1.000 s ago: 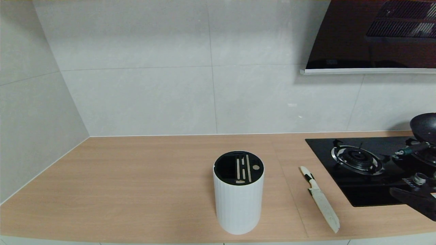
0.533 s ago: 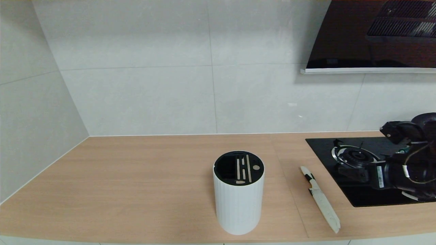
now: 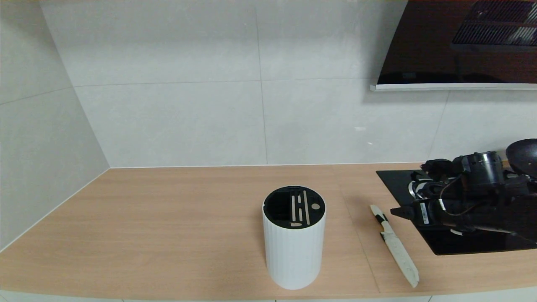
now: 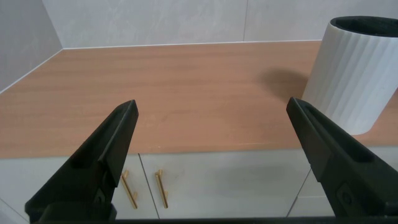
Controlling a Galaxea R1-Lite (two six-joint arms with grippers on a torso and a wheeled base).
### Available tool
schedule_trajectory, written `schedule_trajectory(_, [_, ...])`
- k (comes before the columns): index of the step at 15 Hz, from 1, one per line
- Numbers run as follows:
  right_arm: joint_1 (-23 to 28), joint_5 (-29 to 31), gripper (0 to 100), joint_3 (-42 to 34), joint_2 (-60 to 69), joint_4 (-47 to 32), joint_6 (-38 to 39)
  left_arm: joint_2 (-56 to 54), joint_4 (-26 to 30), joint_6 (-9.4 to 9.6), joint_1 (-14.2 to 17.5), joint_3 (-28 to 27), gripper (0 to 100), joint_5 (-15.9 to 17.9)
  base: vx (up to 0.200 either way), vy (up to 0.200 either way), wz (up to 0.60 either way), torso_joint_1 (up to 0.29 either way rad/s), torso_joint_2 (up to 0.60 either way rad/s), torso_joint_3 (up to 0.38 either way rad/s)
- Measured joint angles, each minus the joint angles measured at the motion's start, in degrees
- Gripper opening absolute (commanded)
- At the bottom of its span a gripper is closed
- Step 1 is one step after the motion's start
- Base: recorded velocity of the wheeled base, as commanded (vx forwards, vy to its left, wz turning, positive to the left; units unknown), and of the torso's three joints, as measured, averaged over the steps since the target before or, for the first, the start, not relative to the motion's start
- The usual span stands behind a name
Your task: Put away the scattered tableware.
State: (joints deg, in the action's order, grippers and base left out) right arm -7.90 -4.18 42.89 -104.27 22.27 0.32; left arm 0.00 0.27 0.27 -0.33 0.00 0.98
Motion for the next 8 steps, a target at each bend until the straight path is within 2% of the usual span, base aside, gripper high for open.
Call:
schedule_trajectory(6, [-1.1, 4.7, 100, -0.2, -14.6, 12.3, -0.1, 0.0, 0.0, 0.0, 0.0, 0.0, 100, 0.0, 0.0, 0.0, 0.0, 0.0, 0.0, 0.0])
schedule_trajectory(8, [-1.5, 5.0, 100, -0.2, -17.6, 13.1, 0.0, 0.0, 0.0, -0.02, 0.0, 0.0, 100, 0.0, 0.0, 0.0, 0.0, 0.0, 0.0, 0.0])
